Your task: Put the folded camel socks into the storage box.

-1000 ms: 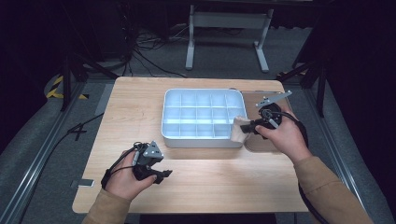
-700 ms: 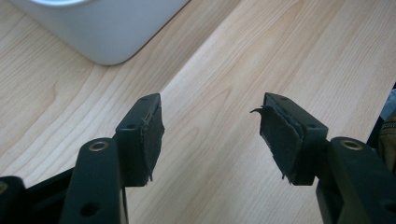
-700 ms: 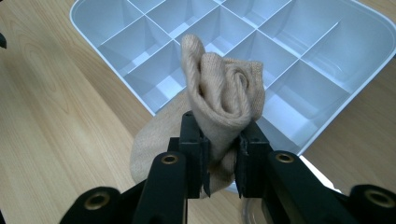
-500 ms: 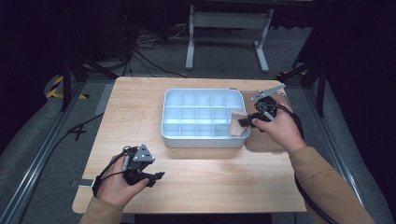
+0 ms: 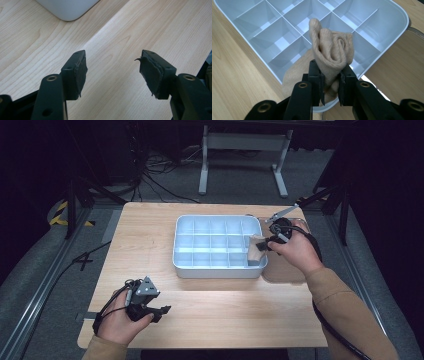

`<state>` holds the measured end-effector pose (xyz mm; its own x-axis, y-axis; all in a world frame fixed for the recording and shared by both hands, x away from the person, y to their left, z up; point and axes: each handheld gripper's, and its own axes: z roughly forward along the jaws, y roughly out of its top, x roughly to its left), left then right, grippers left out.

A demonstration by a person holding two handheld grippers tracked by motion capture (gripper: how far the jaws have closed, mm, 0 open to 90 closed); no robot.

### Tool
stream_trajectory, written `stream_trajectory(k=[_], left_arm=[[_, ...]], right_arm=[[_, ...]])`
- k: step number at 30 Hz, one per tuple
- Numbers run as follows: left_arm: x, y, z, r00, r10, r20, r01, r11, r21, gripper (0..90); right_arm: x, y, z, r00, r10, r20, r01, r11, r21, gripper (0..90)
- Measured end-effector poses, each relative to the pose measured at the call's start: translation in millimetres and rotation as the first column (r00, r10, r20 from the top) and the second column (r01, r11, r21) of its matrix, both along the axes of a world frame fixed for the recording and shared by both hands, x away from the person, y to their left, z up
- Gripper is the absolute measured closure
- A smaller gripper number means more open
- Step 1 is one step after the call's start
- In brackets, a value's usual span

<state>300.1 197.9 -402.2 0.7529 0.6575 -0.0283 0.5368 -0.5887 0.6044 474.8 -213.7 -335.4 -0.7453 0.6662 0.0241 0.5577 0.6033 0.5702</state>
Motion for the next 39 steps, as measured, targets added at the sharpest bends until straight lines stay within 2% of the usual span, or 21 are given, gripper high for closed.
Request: stream_trajectory(k=[4,7,8,12,15,16,18,20,33,38,39], left_arm=[[0.9,0.2,-0.2,1.0,-0.007,0.002,0.007,1.0,0.003,39.2],[1.6,-0.2,-0.2,1.0,-0.008,-0.003,0.008,1.0,0.004,39.2],[1.6,-0.2,-0.2,1.0,-0.008,-0.003,0.008,1.0,0.004,39.2],[2.1,-2.8,-1.6,0.9998,-0.013,-0.012,0.013,0.9999,0.001,39.2],[3.2,-3.1,-0.7,0.9998,-0.022,-0.003,0.022,0.9997,0.009,39.2],[3.0,-3.7,-1.1,0.9998,-0.019,-0.012,0.018,0.9998,-0.003,39.2],[3.5,-3.9,-0.9,0.9997,-0.02,-0.012,0.02,0.9998,0.002,39.2],[4.8,-4.0,-0.9,0.9995,-0.032,-0.006,0.032,0.9994,0.013,39.2],[4.5,-5.0,-2.3,0.9995,-0.026,-0.016,0.026,0.9997,0.003,39.2],[3.1,-2.1,-1.5,0.9996,-0.026,-0.009,0.026,0.9994,0.021,39.2],[1.8,-2.0,-2.2,0.9997,-0.015,-0.018,0.015,0.9999,0.005,39.2]], right_arm=[[2.9,2.8,-4.2,1.0,-0.001,-0.006,0.001,0.999,-0.032,76.1],[3.9,6.9,-6.8,1.0,0.007,0.001,-0.006,0.996,-0.085,76.1],[3.9,6.9,-6.8,1.0,0.007,0.001,-0.006,0.996,-0.085,76.1],[4.7,12.3,-10.1,0.9998,0.016,0.01,-0.015,0.989,-0.149,76.1],[5.4,16.5,-14.6,0.9997,0.023,0.007,-0.021,0.984,-0.176,76.1],[5.8,17.6,-16.4,0.9997,0.023,0.01,-0.021,0.982,-0.189,76.1],[6.3,19.4,-19.7,0.9997,0.025,0.007,-0.023,0.979,-0.204,76.1],[6.6,21.4,-23.2,0.9996,0.029,-0.004,-0.029,0.976,-0.216,76.1],[6.9,33.4,-50.1,0.9954,0.048,-0.083,-0.072,0.947,-0.314,76.2],[9.0,41.2,-60.6,0.9921,0.048,-0.116,-0.086,0.936,-0.342,76.2],[9.4,41.9,-61.4,0.9916,0.047,-0.121,-0.086,0.933,-0.348,76.1]])
